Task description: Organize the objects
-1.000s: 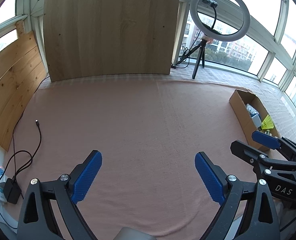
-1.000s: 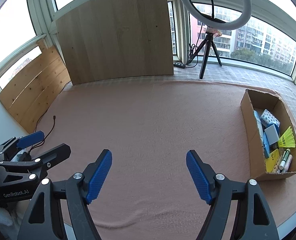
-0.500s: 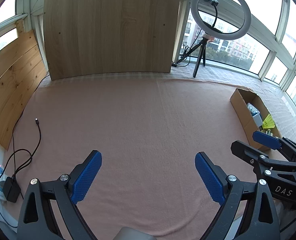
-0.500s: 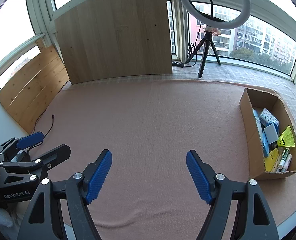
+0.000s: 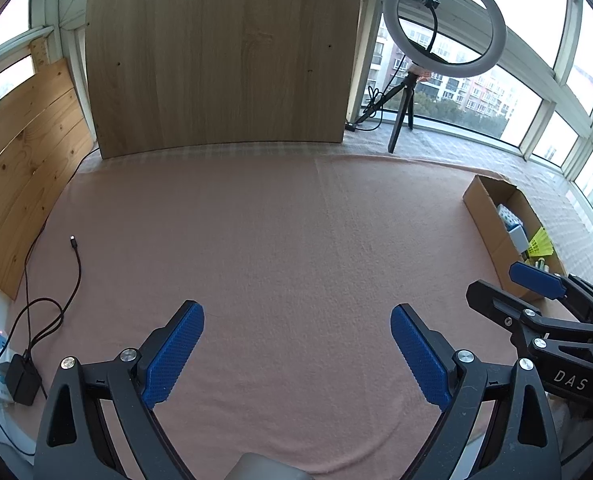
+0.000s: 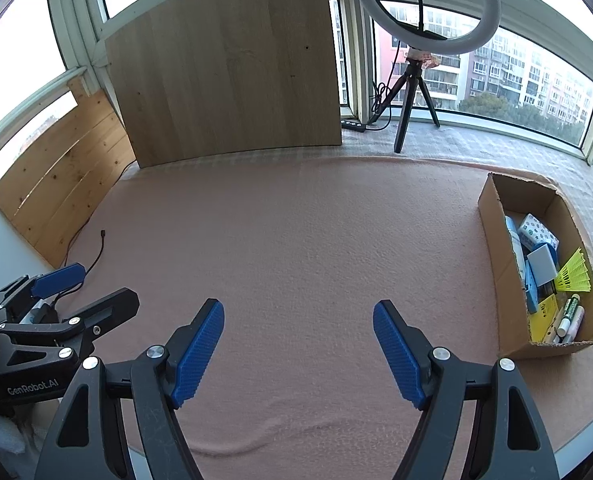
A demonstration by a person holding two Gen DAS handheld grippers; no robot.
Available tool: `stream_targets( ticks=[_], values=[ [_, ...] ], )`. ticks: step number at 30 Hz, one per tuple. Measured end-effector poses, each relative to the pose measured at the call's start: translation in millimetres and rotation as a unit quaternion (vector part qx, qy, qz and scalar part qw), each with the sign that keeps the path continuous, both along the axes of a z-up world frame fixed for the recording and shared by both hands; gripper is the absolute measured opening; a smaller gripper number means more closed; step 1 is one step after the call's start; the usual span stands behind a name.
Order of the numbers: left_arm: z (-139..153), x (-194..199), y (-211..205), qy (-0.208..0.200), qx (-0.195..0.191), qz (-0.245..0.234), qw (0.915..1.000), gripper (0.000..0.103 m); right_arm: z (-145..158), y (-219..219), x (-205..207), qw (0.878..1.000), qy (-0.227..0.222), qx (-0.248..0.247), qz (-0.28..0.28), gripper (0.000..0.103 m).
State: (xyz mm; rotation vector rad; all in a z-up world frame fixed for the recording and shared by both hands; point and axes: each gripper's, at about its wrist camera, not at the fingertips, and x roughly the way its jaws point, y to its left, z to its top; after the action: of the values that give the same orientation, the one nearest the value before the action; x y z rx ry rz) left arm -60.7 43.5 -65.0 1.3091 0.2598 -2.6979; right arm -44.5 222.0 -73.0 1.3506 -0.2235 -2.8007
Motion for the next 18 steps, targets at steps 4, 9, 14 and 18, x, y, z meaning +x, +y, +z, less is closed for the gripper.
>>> stream_targets(
  ticks=[4, 9, 14, 18],
  values=[
    [-0.7, -0.9, 0.2, -0.001, 0.001, 0.002, 1.0, 0.097, -0.2, 0.3, -0.3, 1.0, -0.001, -0.001, 0.0, 0.074],
    [-0.7, -1.3, 0.3, -0.001, 0.001, 0.002, 1.0, 0.097, -0.6, 0.5, -0.7, 1.0, -0.001, -0.001, 0.0, 0.074],
    [-1.1, -1.6, 0.2, -0.002, -0.001, 0.003, 1.0, 0.097, -1.8, 2.2, -2.7, 1.0, -0.002, -0.002, 0.001, 0.074],
    [-1.0, -1.9, -0.9, -0.002, 0.0, 0.004, 1.0, 0.097, -3.0, 2.5, -3.4, 1.0, -0.004, -0.002, 0.001, 0.074]
  ],
)
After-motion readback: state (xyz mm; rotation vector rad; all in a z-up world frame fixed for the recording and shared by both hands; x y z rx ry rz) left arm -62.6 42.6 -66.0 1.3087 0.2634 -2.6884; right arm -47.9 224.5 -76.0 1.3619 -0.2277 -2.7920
